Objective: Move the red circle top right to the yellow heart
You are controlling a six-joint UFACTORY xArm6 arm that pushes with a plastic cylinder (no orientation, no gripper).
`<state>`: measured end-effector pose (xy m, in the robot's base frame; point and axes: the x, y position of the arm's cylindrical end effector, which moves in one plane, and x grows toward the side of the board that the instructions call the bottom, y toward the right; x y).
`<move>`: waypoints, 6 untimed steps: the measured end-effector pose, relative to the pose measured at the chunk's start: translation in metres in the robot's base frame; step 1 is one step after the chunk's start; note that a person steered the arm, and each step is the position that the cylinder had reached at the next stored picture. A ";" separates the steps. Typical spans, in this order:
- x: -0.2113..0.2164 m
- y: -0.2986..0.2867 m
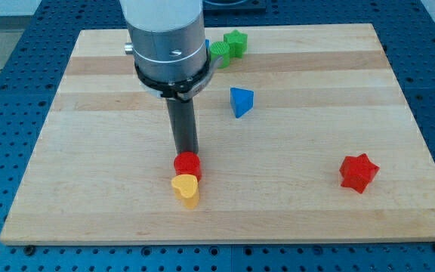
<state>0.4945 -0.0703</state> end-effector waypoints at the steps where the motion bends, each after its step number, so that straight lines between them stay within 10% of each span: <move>1: 0.000 -0.028; 6: 0.025 0.201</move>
